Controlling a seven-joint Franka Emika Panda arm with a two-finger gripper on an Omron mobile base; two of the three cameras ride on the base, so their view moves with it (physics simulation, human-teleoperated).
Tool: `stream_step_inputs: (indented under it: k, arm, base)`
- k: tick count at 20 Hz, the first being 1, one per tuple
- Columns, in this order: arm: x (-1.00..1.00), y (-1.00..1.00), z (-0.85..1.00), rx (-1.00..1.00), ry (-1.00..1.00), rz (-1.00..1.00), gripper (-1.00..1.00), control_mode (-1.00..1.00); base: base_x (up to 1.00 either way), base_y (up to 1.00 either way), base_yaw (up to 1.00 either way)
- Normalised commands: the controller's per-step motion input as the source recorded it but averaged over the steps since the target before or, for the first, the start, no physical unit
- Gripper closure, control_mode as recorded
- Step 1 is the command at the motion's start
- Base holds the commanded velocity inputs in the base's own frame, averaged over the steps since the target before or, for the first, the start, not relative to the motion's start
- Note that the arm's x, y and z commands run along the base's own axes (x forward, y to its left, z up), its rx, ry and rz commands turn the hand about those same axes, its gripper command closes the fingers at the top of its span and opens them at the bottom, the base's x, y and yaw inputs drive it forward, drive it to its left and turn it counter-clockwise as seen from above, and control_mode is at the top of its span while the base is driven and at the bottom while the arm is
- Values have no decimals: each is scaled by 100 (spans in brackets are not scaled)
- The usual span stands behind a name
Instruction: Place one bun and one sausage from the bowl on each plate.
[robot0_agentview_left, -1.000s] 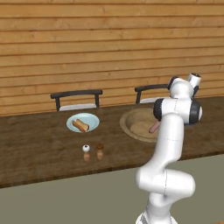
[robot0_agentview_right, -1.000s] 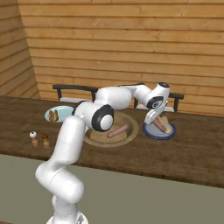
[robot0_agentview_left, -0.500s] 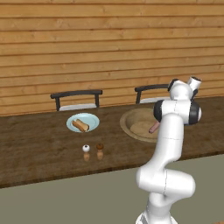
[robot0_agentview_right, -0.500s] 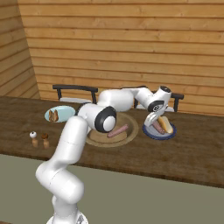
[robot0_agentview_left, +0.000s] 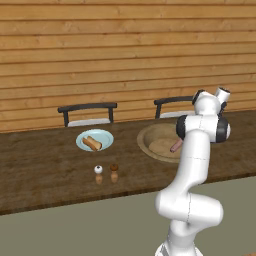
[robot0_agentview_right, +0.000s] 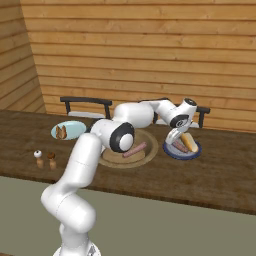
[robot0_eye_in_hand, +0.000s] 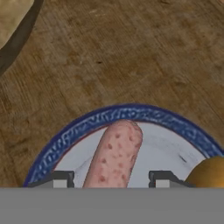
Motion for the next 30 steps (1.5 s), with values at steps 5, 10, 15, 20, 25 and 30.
stream_step_inputs:
  k: [5,10,15,20,25,30]
  arm:
    - [-5,0,1,0,0,0,-100,-100]
    - [-62,11,50,0,-2,0,-100,-100]
    - [-83,66,63,0,-2,0,-100,-100]
    - [-50,100,39,0,-7,-3,-100,-100]
    - [-14,100,9,0,0,-10,-100,-100]
    - [-11,93,5,6,0,-24,-100,-100]
  base:
    - [0,0,0]
    - [0,0,0]
    - [0,0,0]
    - [0,0,0]
    - [0,0,0]
    - [0,0,0]
